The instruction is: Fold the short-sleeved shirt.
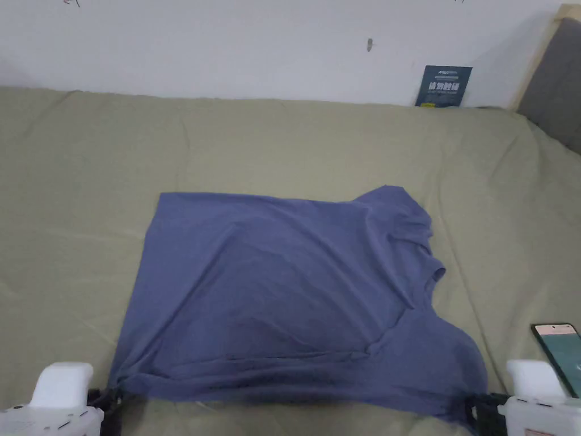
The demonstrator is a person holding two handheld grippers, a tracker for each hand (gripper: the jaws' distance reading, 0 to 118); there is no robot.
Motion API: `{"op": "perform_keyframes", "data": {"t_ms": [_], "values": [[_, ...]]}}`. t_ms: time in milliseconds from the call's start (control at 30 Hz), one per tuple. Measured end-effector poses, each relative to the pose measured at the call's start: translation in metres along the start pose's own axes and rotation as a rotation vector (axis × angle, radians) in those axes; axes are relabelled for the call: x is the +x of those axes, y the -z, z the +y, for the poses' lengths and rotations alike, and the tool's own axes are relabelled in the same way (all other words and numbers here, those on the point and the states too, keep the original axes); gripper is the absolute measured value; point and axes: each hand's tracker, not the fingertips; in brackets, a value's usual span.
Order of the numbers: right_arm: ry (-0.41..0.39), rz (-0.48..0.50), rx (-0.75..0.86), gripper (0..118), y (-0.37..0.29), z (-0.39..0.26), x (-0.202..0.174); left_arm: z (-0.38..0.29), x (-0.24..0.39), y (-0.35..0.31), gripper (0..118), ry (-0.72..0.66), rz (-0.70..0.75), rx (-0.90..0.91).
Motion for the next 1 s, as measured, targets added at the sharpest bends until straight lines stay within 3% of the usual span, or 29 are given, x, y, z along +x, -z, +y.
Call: {"op": "perform_keyframes", "data": {"t_ms": [333,567,700,767,800,867,900,1000], "values": [[0.122,0.270,0.138,3,-0.047,0.117,0.029,0.113,-0.010,-0.003,4,-0.019,-0.088,0.048],[0.185,0.285,0.105,3,0.024,0.222,0.045,0.210,-0.016,0.075,4,-0.107,-0.079,0.009],[0.250,0.256,0.028,3,0.088,0.248,0.056,0.237,-0.017,0.132,4,-0.161,-0.039,-0.058],[0.235,0.250,0.034,5,0.112,0.247,0.056,0.238,-0.018,0.153,5,-0.190,-0.036,-0.089],[0.188,0.205,0.055,30,0.117,0.245,0.054,0.236,-0.018,0.155,23,-0.208,-0.036,-0.089],[0.161,0.154,0.087,103,0.114,0.234,0.052,0.225,-0.017,0.142,97,-0.227,0.015,-0.017],[0.158,0.169,0.127,117,0.107,0.225,0.051,0.215,-0.015,0.130,118,-0.210,-0.005,0.028],[0.120,0.229,0.259,117,0.062,0.173,0.038,0.172,-0.011,0.078,118,-0.144,-0.055,0.154]]}}
